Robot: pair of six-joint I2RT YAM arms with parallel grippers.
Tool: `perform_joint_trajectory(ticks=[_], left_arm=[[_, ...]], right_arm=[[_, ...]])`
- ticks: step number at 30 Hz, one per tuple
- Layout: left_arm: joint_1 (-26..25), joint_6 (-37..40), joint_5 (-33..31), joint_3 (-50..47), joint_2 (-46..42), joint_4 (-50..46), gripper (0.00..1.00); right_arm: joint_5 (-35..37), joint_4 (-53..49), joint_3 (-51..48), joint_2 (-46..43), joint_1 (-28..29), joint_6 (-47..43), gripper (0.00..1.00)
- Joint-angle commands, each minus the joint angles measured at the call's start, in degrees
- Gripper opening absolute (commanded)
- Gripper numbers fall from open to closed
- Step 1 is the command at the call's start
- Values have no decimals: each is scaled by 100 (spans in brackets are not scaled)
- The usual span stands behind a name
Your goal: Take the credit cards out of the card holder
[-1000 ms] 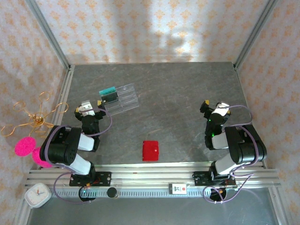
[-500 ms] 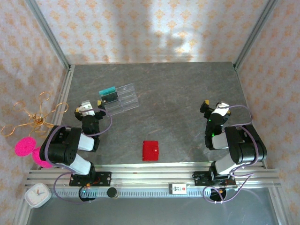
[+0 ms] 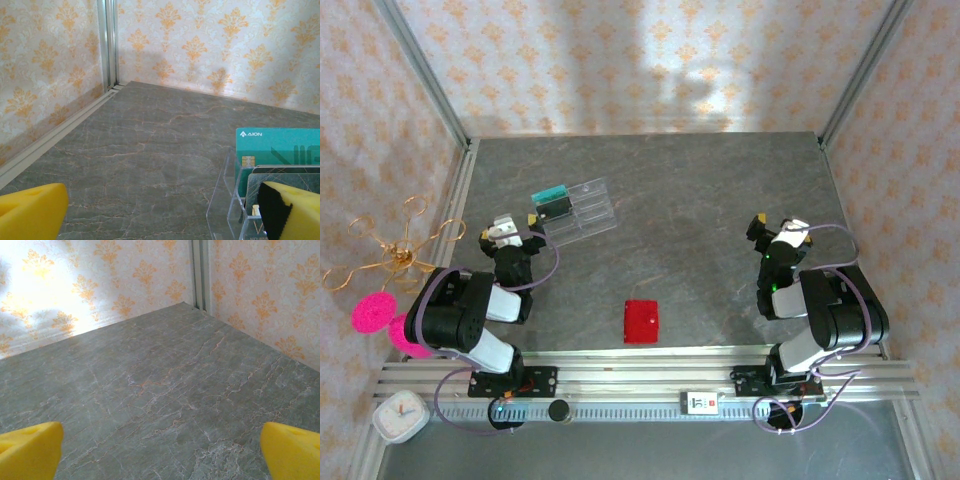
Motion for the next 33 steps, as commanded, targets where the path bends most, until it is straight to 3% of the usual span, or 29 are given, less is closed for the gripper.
perform_joint_trajectory(ticks=[1,5,7,9,11,14,18,20,22,23,24,25,28,30,33], left_arm=[[27,33,70,75,15,120,99],[28,37,21,66,8,151,99],[-86,3,-358,44,-250,-30,99],[-154,113,-436,-37,-445,15,99],[-328,161,-877,50,-841,-516,99],[-393,31,-1044,447,-1418,-1645,99],[-395,-675,-1085,889,-2143,-2722,99],[-393,-1207,-1114,925,-2372,-2643,99],[-390,-1969,-1235,942,-2599,-2706,99],[-383,-2383,-1202,919,-2752,-2773,99],[-377,-2663,-1103,871,-2913,-2769,99],[-331,-2994,-922,826,-3112,-2876,99],[-247,-4018,-525,765,-3547,-3379,99],[-171,-4710,-546,765,-3734,-3766,99],[-132,-4556,72,641,-3776,-3347,99]], right_arm=[[14,165,-2,-23,-25,-38,100],[17,178,-19,-49,-25,-36,100],[37,158,3,-124,-25,-43,100],[-5,-522,256,-393,-25,-75,100],[151,-1636,697,-763,-25,45,100],[324,-2707,1208,-1150,-25,484,100],[502,-3351,1647,-1499,112,1236,100],[1001,-3586,1864,-1435,190,2024,100],[1172,-5217,2442,-1282,37,4601,100],[342,-5405,2550,-1140,-154,4853,100],[-758,-4867,2539,-989,-240,4185,100],[-1393,-4494,2570,-770,-201,4016,92],[-1763,-3573,2389,-430,318,3842,90],[-1779,-3731,2667,-243,774,3305,90],[-2085,-4029,3165,182,1305,2900,90]])
